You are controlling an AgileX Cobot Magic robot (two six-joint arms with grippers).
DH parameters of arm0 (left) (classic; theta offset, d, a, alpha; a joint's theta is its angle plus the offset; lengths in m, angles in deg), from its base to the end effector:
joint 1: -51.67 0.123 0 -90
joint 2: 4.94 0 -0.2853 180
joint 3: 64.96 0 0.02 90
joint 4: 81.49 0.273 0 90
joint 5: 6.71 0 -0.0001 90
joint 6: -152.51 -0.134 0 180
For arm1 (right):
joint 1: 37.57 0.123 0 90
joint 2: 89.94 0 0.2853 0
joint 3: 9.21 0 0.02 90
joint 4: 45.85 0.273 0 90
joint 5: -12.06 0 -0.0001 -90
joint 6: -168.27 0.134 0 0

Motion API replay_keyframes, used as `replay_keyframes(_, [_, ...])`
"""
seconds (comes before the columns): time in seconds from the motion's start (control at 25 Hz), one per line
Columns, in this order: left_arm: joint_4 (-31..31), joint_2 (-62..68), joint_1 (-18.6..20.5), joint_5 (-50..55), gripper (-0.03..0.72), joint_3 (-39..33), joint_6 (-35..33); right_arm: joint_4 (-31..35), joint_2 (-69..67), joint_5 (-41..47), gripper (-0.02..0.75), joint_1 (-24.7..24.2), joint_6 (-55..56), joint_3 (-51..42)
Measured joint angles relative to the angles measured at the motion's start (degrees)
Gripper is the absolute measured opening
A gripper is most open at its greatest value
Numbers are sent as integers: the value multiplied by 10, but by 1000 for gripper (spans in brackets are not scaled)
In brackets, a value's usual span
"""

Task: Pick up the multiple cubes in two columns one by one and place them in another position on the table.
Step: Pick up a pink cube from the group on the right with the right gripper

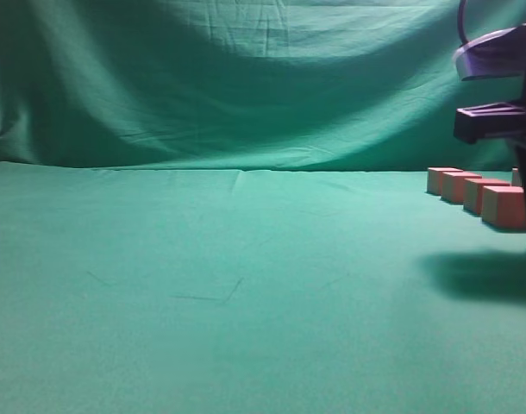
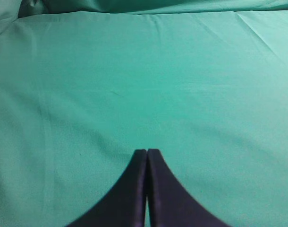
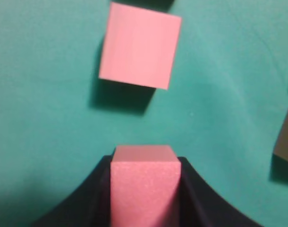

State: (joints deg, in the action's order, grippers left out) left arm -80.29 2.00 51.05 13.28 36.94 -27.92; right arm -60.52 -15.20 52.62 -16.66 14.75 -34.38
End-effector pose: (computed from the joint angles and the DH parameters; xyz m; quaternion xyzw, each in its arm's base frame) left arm 0.1164 -0.0003 0.1662 0.0129 0.7934 0.0078 0.6085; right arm 0.3055 0.0931 0.1062 -0.0420 0.9920 -0.0515 0.1077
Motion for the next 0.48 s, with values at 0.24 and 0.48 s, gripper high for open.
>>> replay_keyframes(0.24, [0, 0, 0, 0, 0, 0, 0, 37, 32, 121, 267, 60, -74, 80])
replay_keyframes(0.48, [0, 0, 0, 0, 0, 0, 0, 46, 48, 144, 267, 140, -186, 161])
